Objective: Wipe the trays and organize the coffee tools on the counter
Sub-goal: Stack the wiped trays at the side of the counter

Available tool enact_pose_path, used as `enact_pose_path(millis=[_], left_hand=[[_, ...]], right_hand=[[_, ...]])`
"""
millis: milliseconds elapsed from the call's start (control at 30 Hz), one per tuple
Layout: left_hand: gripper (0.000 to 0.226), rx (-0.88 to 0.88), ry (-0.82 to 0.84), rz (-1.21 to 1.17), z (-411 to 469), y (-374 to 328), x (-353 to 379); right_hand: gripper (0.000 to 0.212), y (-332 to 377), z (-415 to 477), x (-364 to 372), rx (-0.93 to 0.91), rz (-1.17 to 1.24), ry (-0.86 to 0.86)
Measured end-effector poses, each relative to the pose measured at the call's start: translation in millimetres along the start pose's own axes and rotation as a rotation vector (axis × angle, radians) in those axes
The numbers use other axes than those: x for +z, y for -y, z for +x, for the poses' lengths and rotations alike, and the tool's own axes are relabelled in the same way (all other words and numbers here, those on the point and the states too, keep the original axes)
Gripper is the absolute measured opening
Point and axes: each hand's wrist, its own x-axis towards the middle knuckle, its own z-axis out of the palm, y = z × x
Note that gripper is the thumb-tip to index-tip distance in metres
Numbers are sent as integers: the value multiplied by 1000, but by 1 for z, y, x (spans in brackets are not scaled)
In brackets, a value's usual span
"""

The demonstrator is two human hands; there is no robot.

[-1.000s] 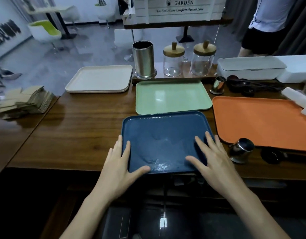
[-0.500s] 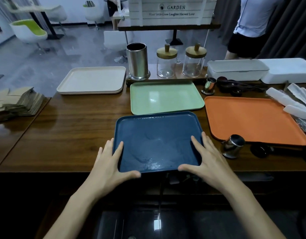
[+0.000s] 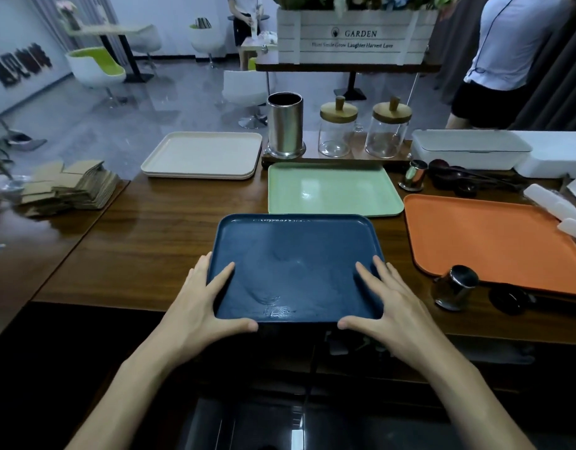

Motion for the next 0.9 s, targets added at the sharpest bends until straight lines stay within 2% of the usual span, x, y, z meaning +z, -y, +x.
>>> enact_pose_path(millis=[167, 500, 800, 900], left_hand=[[136, -13, -83, 1, -10, 10, -22], [133, -73, -223, -4, -5, 78, -80], [127, -44, -254, -23, 64, 148, -165], [127, -35, -235, -8, 101, 160, -199]], right_hand=[[94, 25, 19, -2, -74, 20, -8], [88, 95, 91, 30, -248, 1, 96], [81, 174, 190, 68, -352, 41, -30], [78, 197, 225, 72, -337, 41, -74]])
